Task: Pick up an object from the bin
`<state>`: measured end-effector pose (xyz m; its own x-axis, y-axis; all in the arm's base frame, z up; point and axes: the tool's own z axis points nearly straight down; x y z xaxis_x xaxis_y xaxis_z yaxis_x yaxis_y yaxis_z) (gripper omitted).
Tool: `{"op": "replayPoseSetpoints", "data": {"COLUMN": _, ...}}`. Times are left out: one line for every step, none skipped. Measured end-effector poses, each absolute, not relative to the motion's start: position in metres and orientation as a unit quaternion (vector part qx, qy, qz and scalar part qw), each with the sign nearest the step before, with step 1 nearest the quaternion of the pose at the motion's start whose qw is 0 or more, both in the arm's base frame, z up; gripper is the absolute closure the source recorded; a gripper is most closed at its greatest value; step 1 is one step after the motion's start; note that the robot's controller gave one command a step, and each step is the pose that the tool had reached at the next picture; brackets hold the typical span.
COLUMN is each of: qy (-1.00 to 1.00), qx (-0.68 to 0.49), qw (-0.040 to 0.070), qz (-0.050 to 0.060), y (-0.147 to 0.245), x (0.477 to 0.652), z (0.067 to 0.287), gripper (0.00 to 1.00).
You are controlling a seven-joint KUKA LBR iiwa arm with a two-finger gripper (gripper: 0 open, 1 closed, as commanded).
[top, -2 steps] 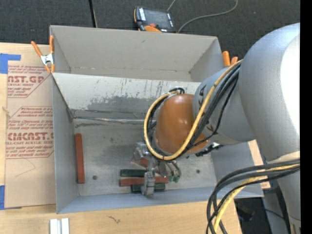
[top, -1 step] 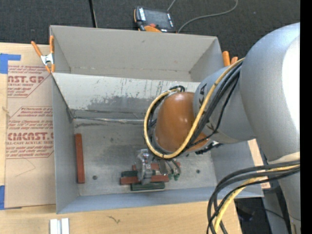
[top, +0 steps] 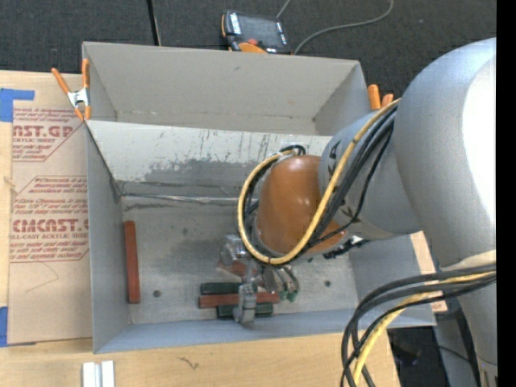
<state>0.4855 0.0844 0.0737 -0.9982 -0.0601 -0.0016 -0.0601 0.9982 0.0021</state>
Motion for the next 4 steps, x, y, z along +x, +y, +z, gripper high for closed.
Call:
{"op": "replayPoseSetpoints", "data": {"qy": 1.0, "qx": -0.03, "qw": 0.006, "qz": 0.002, "y": 0.085, "x": 0.489, "z": 0.077, "gripper": 1.0}}
{"op": "replayPoseSetpoints", "data": {"qy": 1.0, "qx": -0.03, "qw": 0.001, "qz": 0.001, "y": 0.084, "x": 0.485, "z": 0.074, "gripper": 0.0}}
{"op": "replayPoseSetpoints", "data": {"qy": 0.985, "qx": 0.174, "qw": 0.001, "qz": 0.001, "y": 0.074, "x": 0.537, "z": 0.07, "gripper": 0.0}}
{"op": "replayPoseSetpoints", "data": {"qy": 0.985, "qx": 0.173, "qw": 0.004, "qz": 0.002, "y": 0.075, "x": 0.539, "z": 0.074, "gripper": 1.0}}
